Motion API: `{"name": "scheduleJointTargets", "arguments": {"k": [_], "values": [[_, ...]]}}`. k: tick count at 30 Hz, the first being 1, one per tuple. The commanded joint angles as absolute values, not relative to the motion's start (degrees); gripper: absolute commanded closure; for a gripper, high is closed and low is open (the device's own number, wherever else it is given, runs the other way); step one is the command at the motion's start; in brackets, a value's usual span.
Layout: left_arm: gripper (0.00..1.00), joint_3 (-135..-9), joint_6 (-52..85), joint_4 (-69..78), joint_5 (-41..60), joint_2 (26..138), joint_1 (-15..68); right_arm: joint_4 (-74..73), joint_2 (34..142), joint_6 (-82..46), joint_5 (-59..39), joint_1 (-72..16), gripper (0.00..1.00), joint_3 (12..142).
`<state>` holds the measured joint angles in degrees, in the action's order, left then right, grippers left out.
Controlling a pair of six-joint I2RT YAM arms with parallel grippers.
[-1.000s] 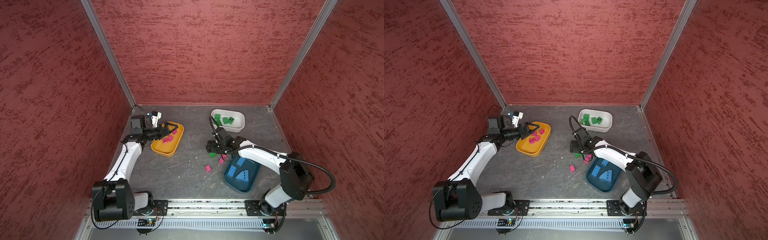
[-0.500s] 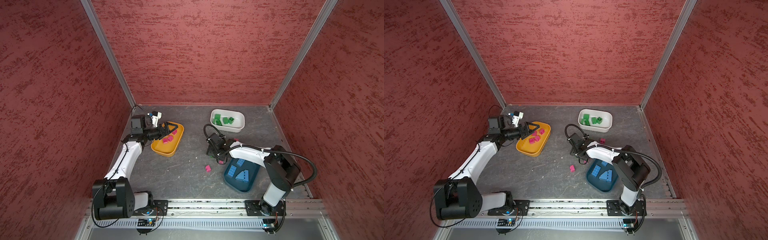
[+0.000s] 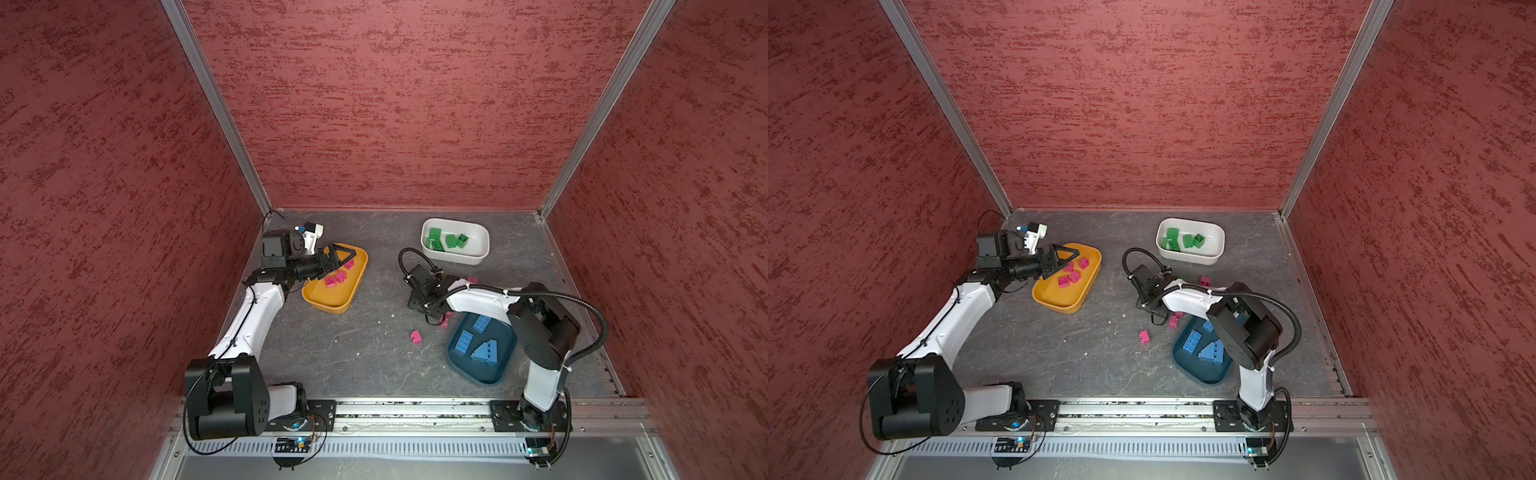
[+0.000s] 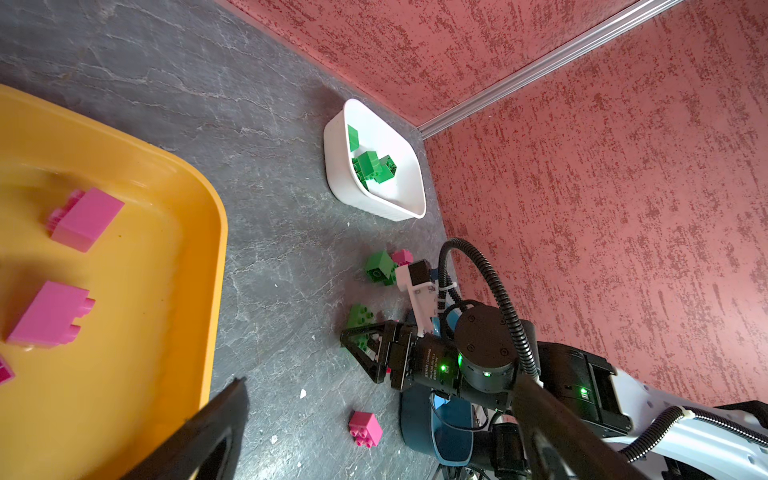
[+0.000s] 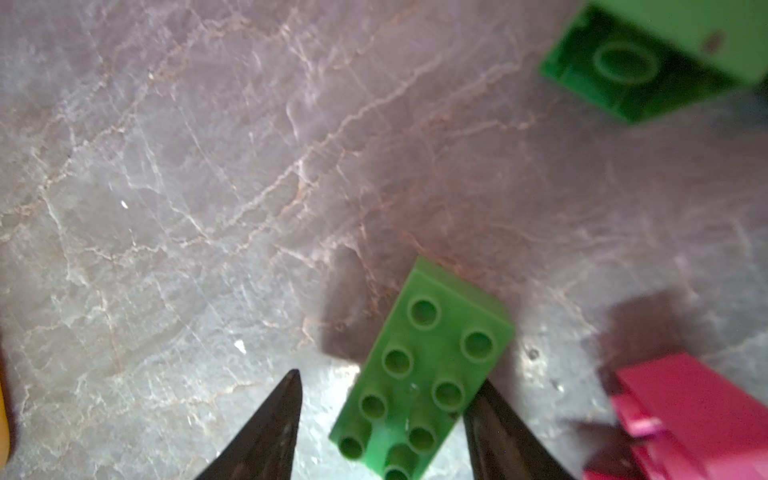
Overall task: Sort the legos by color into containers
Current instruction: 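Move the right gripper to the flat green 2x4 brick and grasp it, then carry the green 2x4 brick into the white tub and release it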
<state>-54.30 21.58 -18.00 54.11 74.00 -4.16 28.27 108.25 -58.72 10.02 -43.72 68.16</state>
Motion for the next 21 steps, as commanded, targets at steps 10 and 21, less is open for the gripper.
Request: {"name": "scheduleJointTargets", "arguments": {"k": [10, 21], "values": [[0.0, -54.3, 19.7, -18.6, 54.7, 74.0, -4.4, 38.2, 116.0, -50.9, 21.8, -46.7, 0.54, 77.6], [0.01, -54.5, 20.6, -17.7, 54.3, 74.4, -4.2, 43.7, 110.0, -47.5, 26.7, -46.9, 0.73, 80.0]]}}
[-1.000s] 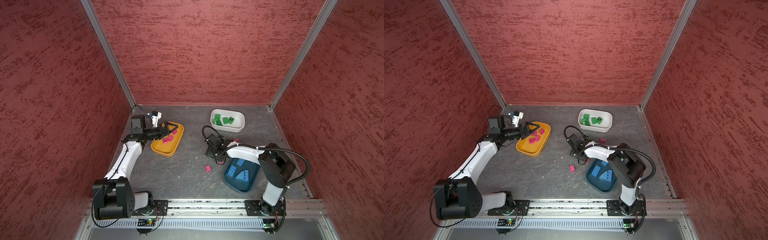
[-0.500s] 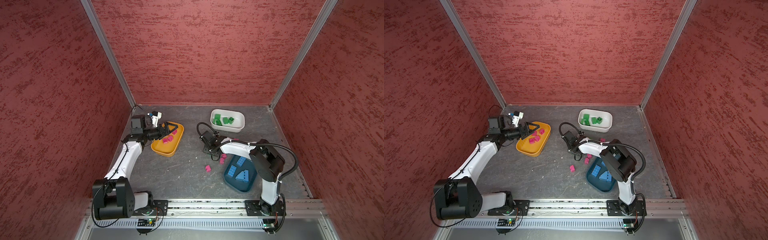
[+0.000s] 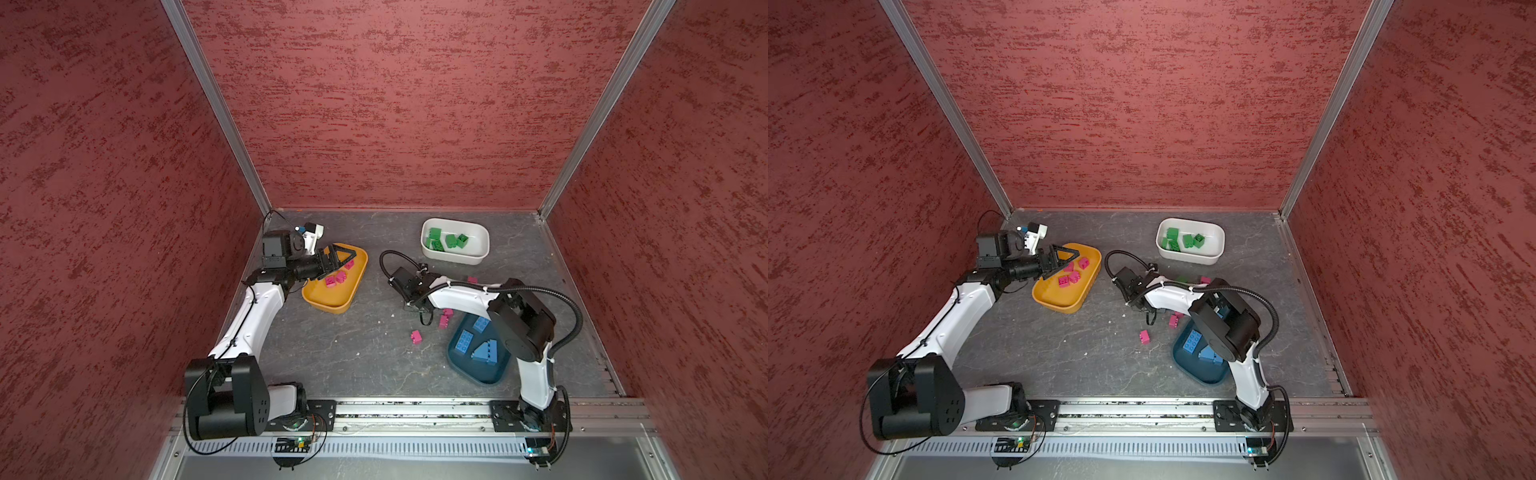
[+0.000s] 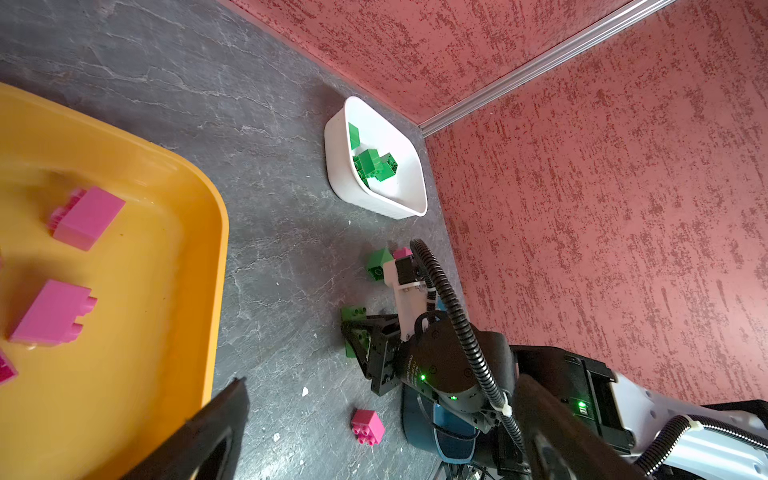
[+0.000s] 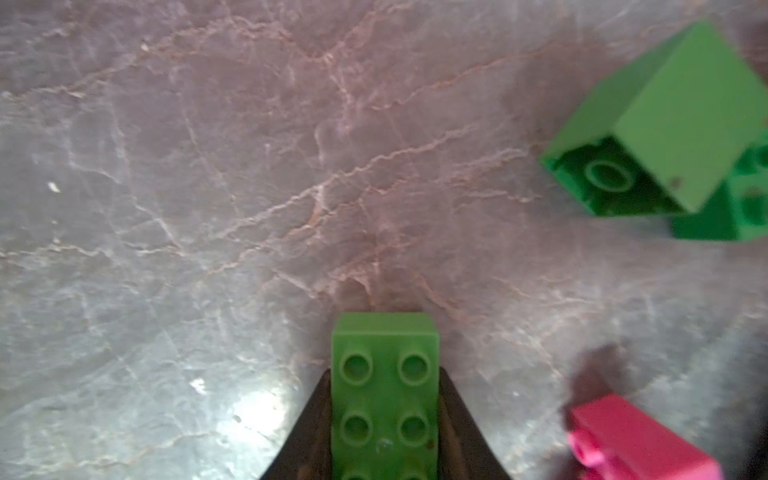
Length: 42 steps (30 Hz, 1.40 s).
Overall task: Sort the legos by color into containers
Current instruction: 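Carry the green 2x4 brick into the white tub and release it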
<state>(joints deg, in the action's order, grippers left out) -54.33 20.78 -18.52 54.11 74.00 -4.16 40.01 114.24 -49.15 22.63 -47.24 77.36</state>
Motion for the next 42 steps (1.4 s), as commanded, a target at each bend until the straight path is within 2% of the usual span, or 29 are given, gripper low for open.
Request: {"name": "scheduleJointTargets", "arguments": {"k": [1, 7, 12, 19, 26, 31, 34, 37, 42], "values": [[0.01, -54.6, 20.8, -17.6, 54.4, 74.7, -4.0, 43.9, 108.8, -46.5, 26.9, -46.2, 0.74, 80.3], [0.01, -55.4, 22.0, -16.2, 53.9, 75.8, -2.1, 39.7, 101.4, -41.3, 23.8, -38.8, 0.77, 79.1], [0.01, -56.3, 22.6, -15.5, 53.3, 76.9, -0.1, 37.1, 100.4, -34.3, 21.1, -29.6, 0.77, 82.0], [0.01, -56.9, 23.0, -15.2, 52.3, 78.0, 1.2, 33.5, 106.7, -30.8, 13.4, -18.4, 0.77, 88.6], [0.01, -57.0, 22.4, -16.5, 51.9, 78.1, 1.5, 32.2, 115.4, -31.6, 10.0, -12.4, 0.75, 95.4], [0.01, -57.4, 21.9, -17.3, 51.5, 78.4, 1.6, 32.3, 119.2, -32.5, 8.7, -11.2, 0.7, 97.2], [0.01, -57.8, 21.7, -17.7, 51.5, 78.7, 1.5, 32.3, 119.9, -32.6, 8.2, -11.1, 0.53, 97.5], [0.01, -58.1, 21.3, -18.2, 51.5, 78.8, 1.5, 32.5, 119.1, -32.5, 8.0, -11.1, 0.43, 97.4], [0.01, -58.3, 20.8, -18.9, 51.4, 78.7, 1.5, 32.2, 114.7, -31.5, 5.6, -11.8, 0.38, 95.0]]}}
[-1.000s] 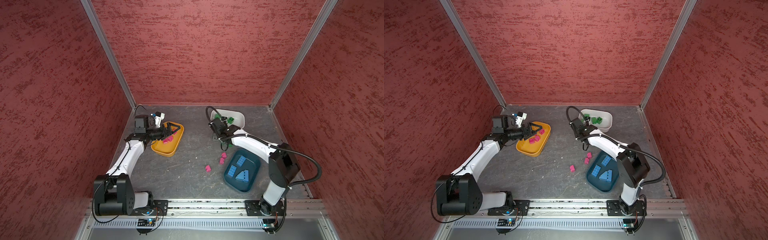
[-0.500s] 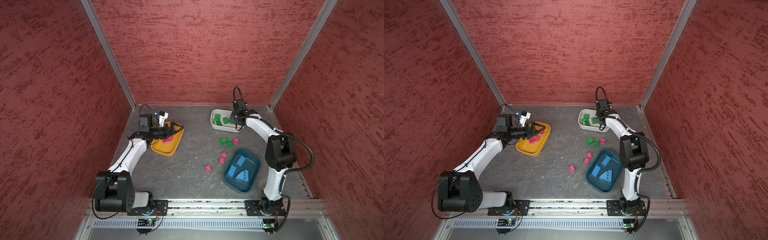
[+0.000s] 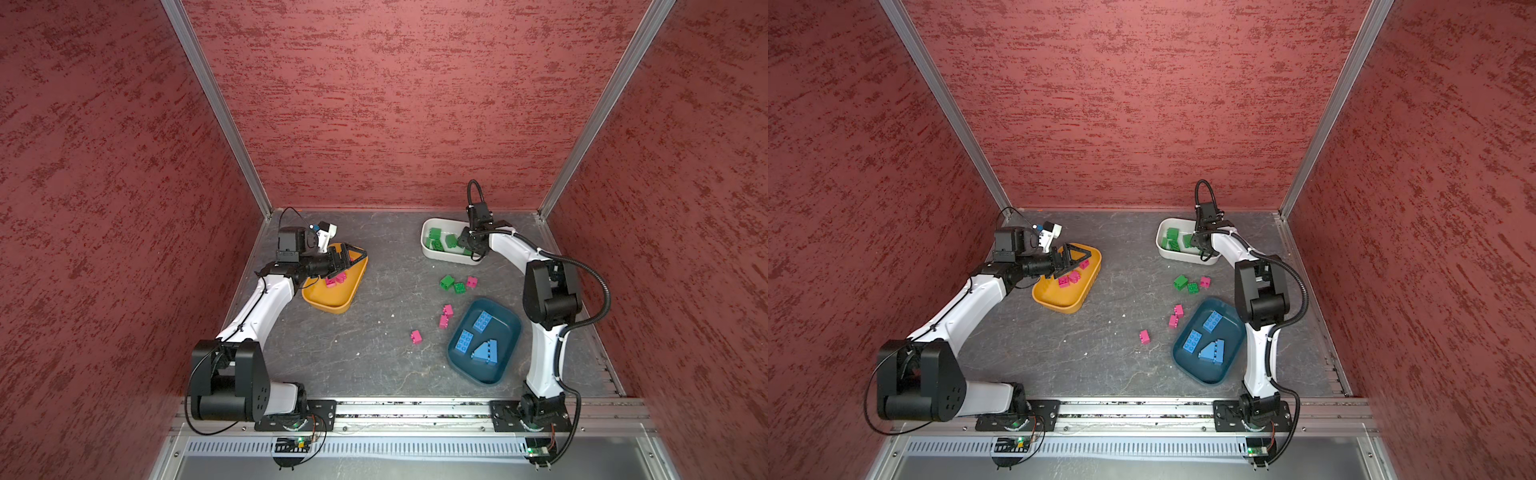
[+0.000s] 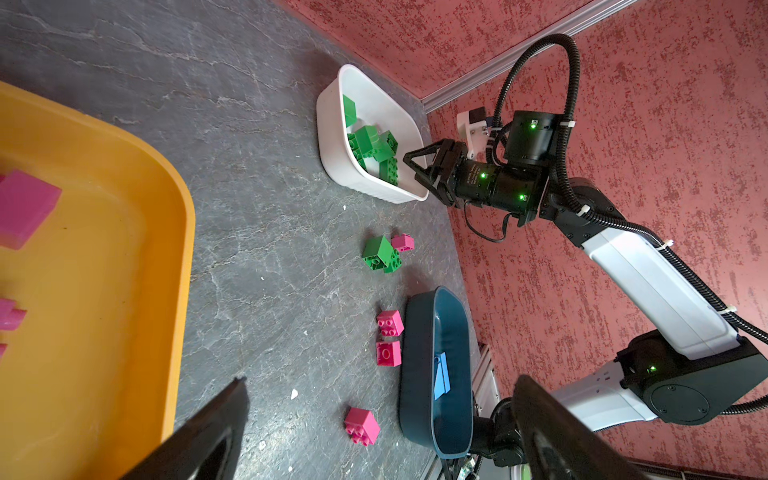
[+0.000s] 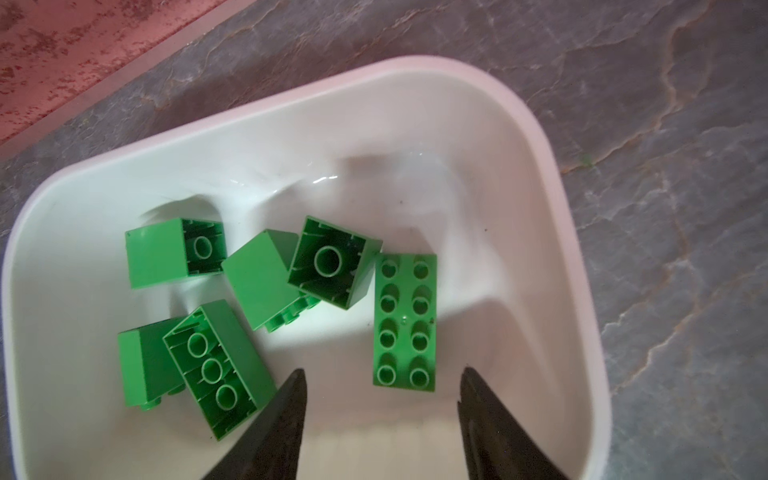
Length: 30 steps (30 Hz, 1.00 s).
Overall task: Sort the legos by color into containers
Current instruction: 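Carry the green 2x4 brick into the white tub and release it, then lower the right gripper onto a green 2x2 brick and grasp it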
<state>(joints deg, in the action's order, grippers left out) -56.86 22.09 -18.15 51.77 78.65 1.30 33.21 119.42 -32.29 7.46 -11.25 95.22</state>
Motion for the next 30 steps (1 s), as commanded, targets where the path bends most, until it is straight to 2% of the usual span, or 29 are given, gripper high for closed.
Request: {"name": "scheduleJointTargets", "arguments": {"k": [1, 12, 17, 30], "values": [[0.01, -58.3, 20.8, -18.8, 51.5, 78.6, 1.4, 32.2, 113.5, -31.0, 5.0, -12.4, 0.37, 94.2], [0.0, -57.8, 20.8, -18.3, 51.7, 78.5, 1.6, 34.4, 101.8, -31.7, 4.5, -23.6, 0.27, 81.8], [0.01, -57.1, 20.7, -18.0, 51.8, 78.4, 1.7, 34.9, 102.8, -28.3, 2.7, -24.5, 0.24, 77.4], [0.01, -56.4, 20.0, -17.9, 51.8, 79.1, 1.6, 31.0, 104.3, -38.0, 0.0, -24.9, 0.22, 72.3]]}}
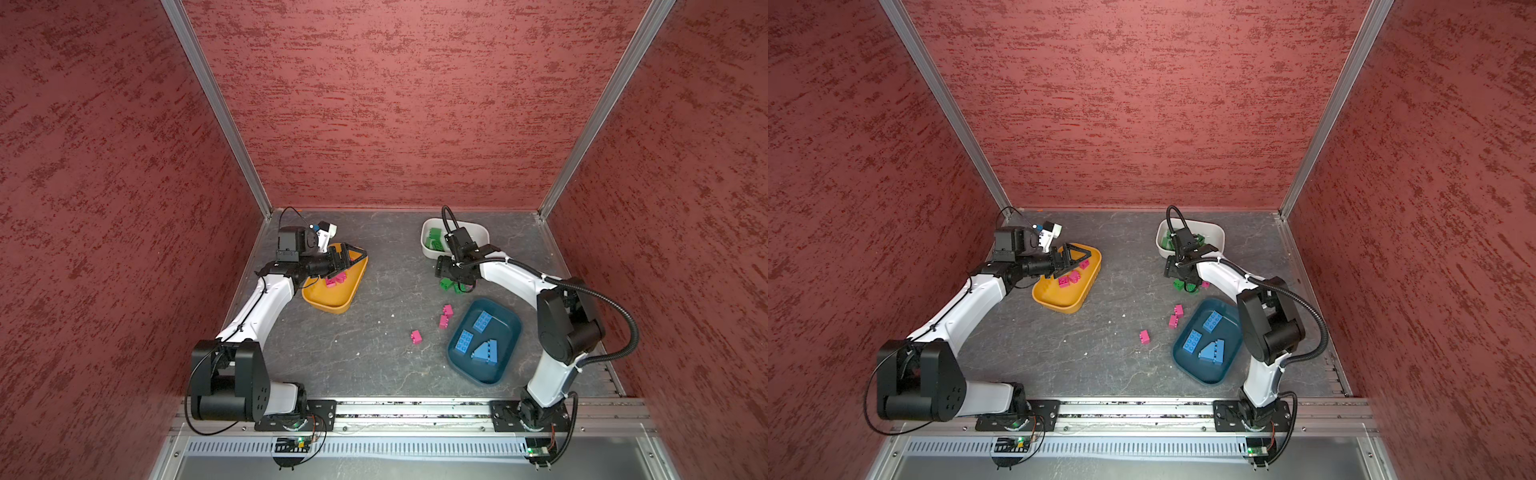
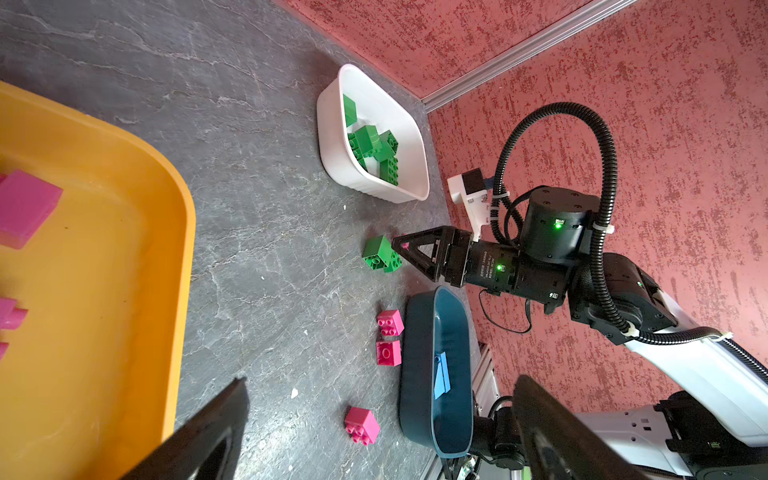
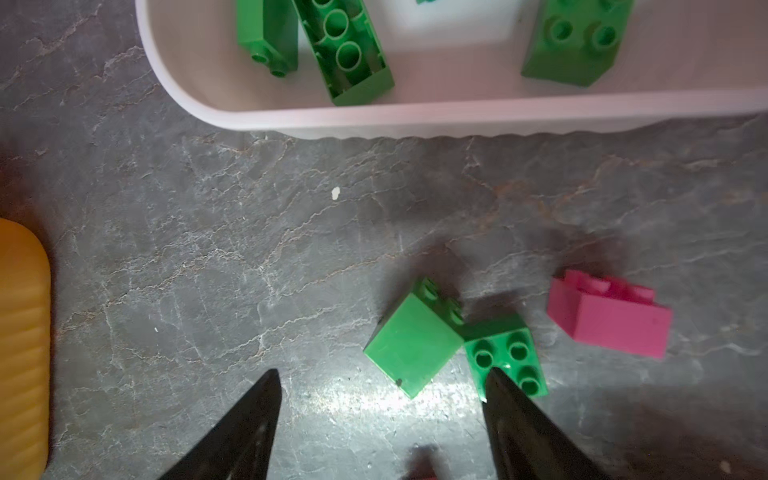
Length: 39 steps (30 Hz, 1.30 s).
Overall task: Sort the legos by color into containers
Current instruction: 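Lower the right gripper onto a green 2x2 brick and grasp it, then lift the green brick over the white tub and open the right gripper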
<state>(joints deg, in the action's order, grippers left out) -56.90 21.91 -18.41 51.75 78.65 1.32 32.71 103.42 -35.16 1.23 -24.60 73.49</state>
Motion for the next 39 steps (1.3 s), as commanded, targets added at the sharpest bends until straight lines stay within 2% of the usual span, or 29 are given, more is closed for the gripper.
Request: {"name": "scheduleJointTargets", "arguments": {"k": [1, 17, 23, 30, 35, 39], "values": [[0.0, -56.4, 20.0, -17.9, 51.7, 79.3, 1.5, 30.6, 104.4, -38.4, 0.0, -25.0, 0.21, 71.9], [0.01, -56.0, 19.3, -18.3, 51.9, 79.4, 1.4, 27.5, 109.2, -39.7, -0.1, -25.3, 0.28, 72.7], [0.01, -55.7, 19.4, -18.1, 51.8, 79.3, 1.4, 28.0, 112.0, -38.6, 1.5, -25.8, 0.34, 75.3], [0.01, -56.1, 18.9, -18.9, 51.8, 79.2, 1.3, 30.5, 114.7, -37.2, 6.1, -26.6, 0.49, 77.9], [0.01, -56.1, 18.7, -19.2, 51.8, 79.1, 1.0, 32.0, 115.1, -36.0, 7.6, -26.9, 0.69, 79.0], [0.01, -56.4, 18.8, -19.2, 52.1, 79.0, 0.9, 32.8, 111.9, -35.4, 8.5, -26.9, 0.72, 78.8]]}}
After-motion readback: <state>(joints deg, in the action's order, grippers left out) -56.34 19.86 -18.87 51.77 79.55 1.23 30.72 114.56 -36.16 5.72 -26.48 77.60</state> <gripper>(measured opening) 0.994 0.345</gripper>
